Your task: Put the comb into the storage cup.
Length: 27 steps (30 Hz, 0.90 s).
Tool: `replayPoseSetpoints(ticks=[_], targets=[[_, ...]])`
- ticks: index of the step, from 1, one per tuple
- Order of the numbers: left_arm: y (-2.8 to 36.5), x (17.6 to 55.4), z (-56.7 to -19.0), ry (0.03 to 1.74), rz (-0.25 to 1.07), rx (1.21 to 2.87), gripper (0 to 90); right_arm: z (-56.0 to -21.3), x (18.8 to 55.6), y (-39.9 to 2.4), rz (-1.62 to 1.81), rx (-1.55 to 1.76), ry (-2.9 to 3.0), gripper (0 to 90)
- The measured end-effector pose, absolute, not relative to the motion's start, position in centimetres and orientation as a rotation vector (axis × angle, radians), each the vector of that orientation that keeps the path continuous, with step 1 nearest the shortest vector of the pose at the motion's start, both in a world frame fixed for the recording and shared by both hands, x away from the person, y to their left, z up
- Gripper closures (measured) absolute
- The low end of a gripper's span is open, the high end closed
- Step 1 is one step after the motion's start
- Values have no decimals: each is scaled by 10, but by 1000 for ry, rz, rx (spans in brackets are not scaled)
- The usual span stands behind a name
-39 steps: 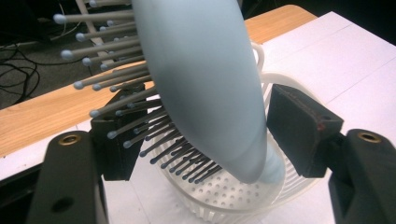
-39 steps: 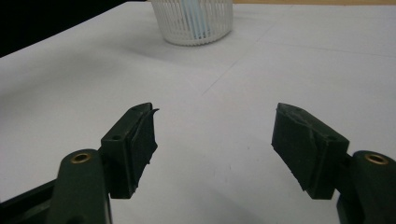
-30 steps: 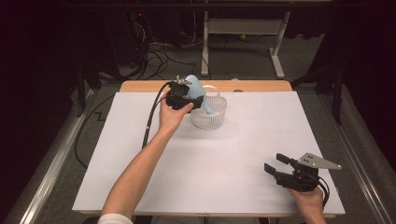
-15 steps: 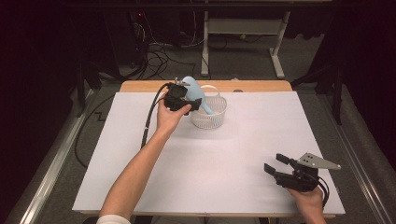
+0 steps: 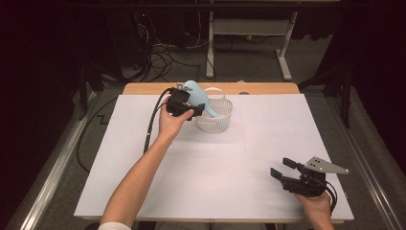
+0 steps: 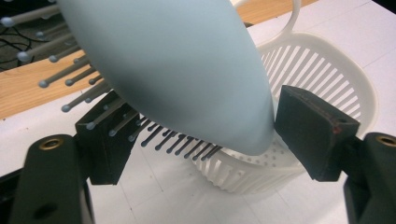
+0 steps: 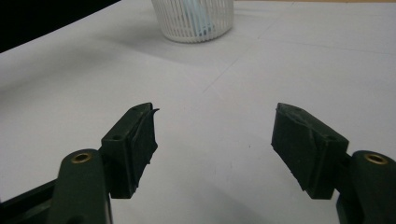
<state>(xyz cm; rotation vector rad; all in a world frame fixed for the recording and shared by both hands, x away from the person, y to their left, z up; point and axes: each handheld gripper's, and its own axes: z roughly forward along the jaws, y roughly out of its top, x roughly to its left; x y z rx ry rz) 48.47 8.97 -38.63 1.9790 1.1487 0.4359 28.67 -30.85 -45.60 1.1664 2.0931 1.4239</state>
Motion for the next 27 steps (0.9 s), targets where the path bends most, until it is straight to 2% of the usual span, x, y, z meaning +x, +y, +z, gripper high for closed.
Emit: replayPoseSetpoints(ticks=[27], targets=[[99, 478, -388, 1186, 432, 1948, 225, -456, 287, -309, 1423, 1166, 2094, 311]])
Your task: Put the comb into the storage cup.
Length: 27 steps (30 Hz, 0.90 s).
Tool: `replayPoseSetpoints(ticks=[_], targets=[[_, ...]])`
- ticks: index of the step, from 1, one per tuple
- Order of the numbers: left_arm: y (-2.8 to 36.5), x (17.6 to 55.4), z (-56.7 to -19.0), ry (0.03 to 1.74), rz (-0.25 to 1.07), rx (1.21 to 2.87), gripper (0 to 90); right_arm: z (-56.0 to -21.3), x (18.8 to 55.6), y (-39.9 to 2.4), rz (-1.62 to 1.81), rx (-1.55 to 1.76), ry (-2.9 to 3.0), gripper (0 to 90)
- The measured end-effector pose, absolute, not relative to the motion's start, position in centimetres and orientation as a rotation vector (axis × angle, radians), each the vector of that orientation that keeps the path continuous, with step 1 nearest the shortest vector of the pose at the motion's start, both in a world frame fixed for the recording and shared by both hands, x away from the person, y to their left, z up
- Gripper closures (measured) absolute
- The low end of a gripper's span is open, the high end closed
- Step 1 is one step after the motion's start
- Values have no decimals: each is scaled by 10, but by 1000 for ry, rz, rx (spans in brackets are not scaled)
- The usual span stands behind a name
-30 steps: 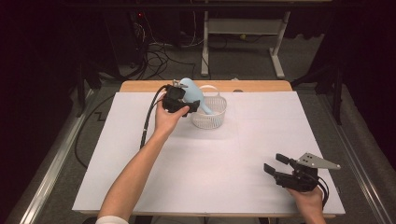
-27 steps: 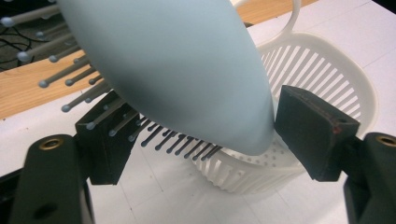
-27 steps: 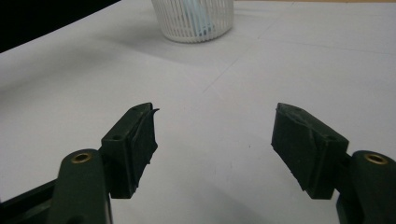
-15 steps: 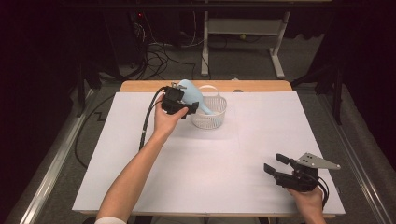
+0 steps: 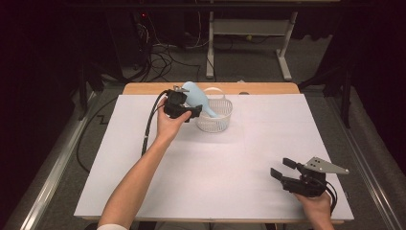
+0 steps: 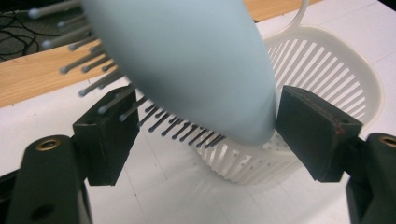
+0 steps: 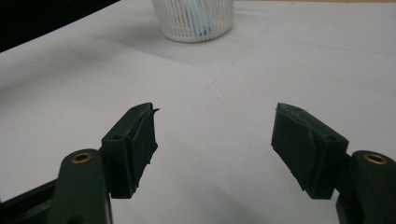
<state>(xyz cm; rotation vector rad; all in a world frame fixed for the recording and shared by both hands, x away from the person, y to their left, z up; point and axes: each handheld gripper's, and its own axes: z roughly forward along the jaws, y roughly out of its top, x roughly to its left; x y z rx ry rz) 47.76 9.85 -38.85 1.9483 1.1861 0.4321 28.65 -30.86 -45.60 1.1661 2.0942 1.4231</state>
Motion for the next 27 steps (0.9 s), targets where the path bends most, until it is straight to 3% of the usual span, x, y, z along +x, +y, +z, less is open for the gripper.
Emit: replayPoseSetpoints(ticks=[27], targets=[[124, 461, -384, 1186, 442, 1915, 240, -457, 287, -309, 1423, 1174, 2092, 310]])
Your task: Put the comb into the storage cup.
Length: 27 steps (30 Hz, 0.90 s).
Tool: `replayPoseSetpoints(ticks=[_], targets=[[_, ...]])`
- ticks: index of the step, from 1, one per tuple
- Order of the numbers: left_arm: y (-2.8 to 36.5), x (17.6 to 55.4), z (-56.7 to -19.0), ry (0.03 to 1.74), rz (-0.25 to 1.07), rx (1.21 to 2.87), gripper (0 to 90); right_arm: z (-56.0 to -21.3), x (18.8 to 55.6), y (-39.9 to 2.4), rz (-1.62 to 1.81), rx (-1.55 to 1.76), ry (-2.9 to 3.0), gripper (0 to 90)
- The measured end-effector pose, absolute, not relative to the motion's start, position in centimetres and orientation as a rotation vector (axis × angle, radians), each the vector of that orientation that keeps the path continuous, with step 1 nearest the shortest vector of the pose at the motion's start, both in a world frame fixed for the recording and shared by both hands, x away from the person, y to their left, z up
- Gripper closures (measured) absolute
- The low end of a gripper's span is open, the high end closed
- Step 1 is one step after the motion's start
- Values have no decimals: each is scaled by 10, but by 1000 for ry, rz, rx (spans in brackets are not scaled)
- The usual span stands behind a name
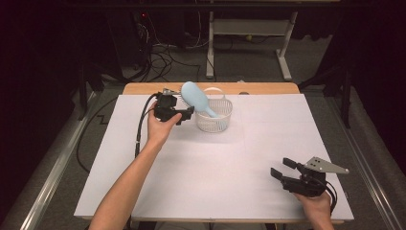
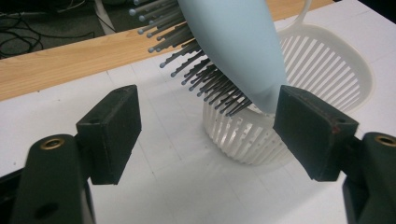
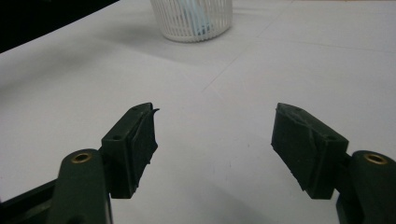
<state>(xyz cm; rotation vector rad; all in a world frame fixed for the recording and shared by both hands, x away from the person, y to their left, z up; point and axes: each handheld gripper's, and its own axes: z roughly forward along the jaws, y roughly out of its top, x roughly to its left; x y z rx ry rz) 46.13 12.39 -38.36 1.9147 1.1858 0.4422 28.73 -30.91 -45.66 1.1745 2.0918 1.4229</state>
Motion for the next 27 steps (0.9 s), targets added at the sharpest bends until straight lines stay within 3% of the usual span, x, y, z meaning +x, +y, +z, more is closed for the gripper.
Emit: replayPoseSetpoints(ticks=[27], targets=[[138, 446, -378, 1169, 497, 1899, 247, -457, 287, -308, 1416, 1176, 2096, 310]])
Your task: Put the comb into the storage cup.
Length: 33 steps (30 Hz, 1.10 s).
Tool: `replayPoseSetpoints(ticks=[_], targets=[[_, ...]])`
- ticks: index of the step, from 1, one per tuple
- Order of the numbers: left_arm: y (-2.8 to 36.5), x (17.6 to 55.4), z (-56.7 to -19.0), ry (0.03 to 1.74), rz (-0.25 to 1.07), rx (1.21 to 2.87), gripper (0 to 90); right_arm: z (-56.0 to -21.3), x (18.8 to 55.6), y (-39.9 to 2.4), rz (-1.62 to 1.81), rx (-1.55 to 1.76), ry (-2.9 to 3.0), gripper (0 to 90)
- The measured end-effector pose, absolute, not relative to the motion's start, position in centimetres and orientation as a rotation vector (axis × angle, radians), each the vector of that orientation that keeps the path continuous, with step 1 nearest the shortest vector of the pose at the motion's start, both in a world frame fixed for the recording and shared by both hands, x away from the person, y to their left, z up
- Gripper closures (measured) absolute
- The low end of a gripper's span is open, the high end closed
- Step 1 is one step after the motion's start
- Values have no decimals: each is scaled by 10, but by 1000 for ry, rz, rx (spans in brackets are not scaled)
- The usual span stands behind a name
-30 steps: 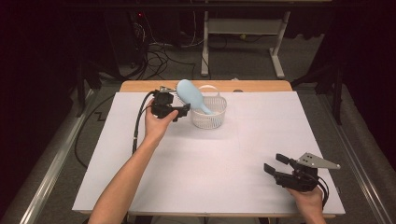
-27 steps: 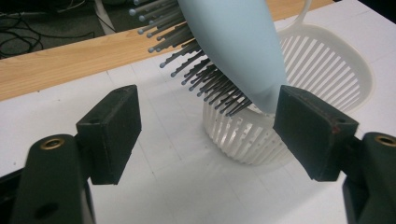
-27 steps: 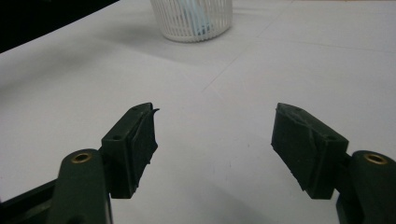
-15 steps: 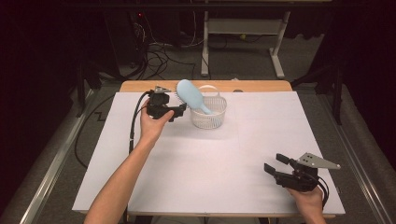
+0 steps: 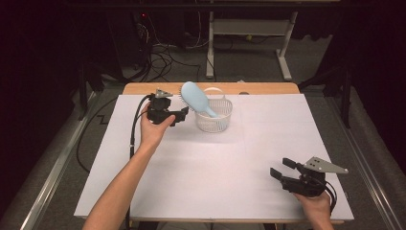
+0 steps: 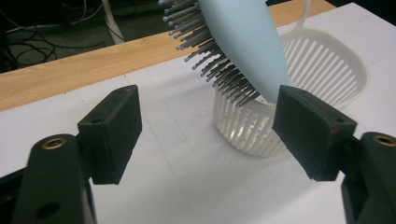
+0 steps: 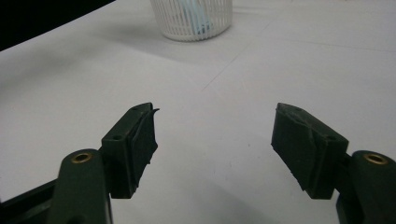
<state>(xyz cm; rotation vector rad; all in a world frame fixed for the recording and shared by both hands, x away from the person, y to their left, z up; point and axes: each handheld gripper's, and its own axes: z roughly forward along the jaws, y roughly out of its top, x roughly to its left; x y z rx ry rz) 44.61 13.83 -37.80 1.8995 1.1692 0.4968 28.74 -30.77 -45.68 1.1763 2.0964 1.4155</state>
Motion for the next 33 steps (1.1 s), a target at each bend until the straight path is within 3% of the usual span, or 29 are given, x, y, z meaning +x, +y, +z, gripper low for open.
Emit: replayPoseSetpoints(ticks=[33], targets=[[147, 434, -370, 1122, 518, 1889, 246, -456, 285, -311, 1422, 1185, 2079, 310]])
